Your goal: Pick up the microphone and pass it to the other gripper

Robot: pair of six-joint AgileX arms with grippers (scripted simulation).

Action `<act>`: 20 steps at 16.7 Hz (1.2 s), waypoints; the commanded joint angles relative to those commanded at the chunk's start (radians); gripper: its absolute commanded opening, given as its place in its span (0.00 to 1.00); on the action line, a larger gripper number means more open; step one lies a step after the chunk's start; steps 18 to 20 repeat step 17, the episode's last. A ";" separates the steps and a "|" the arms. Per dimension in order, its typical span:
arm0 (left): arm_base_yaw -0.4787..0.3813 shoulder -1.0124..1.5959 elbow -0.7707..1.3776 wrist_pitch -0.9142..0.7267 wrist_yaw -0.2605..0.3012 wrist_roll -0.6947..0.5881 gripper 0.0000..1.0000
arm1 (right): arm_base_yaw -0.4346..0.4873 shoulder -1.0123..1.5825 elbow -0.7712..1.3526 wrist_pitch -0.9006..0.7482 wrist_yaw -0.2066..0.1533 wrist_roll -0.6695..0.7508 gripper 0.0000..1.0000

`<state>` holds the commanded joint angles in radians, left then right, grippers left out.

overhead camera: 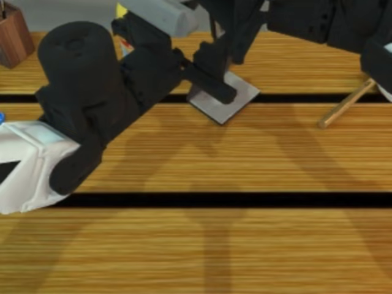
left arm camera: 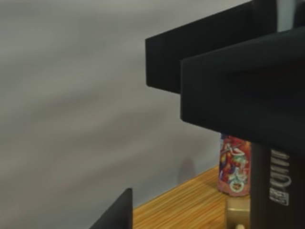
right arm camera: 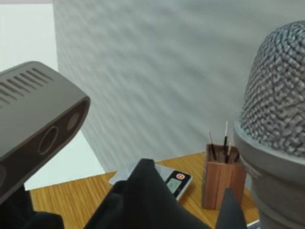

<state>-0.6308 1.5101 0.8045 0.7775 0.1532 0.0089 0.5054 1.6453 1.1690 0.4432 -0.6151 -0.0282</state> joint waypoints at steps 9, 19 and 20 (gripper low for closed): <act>0.018 -0.029 -0.051 -0.008 -0.002 0.006 1.00 | -0.021 -0.024 -0.003 0.000 -0.016 -0.003 0.00; 0.070 -0.277 -0.253 -0.049 0.032 0.003 1.00 | -0.121 -0.093 -0.074 0.002 -0.123 -0.004 0.00; 0.070 -0.277 -0.253 -0.049 0.032 0.003 1.00 | -0.121 -0.093 -0.074 0.002 -0.123 -0.004 0.00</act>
